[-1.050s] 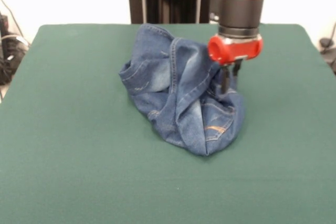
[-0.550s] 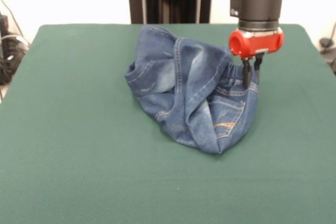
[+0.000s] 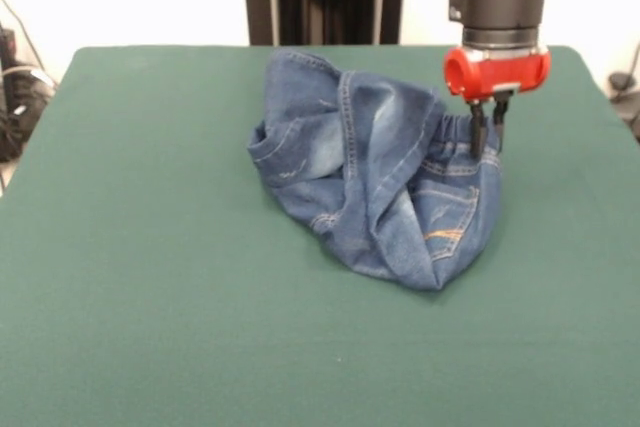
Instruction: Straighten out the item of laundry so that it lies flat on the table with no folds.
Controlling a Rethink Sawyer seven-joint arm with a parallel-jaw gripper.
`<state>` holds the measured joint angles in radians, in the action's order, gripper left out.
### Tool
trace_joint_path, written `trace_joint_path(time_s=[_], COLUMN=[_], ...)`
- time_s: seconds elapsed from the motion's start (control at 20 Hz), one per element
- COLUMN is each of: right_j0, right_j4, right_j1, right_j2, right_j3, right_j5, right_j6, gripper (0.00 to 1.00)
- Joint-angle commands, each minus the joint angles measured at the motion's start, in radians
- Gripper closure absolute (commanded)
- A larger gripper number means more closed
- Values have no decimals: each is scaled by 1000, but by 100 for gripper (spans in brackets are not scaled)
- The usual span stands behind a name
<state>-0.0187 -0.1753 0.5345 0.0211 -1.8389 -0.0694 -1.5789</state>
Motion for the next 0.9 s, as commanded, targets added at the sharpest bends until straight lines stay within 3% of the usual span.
trace_joint_path(time_s=[0.05, 0.3, 0.65, 0.9], right_j0=[-35, -78, -179, -216], right_j4=[101, 137, 182, 206], right_j1=[75, 155, 122, 161], right_j2=[140, 79, -42, -72], right_j3=[-108, -137, -65, -55], right_j5=[59, 190, 287, 363], right_j6=[-275, -238, -234, -238], gripper=[100, 100, 100, 100])
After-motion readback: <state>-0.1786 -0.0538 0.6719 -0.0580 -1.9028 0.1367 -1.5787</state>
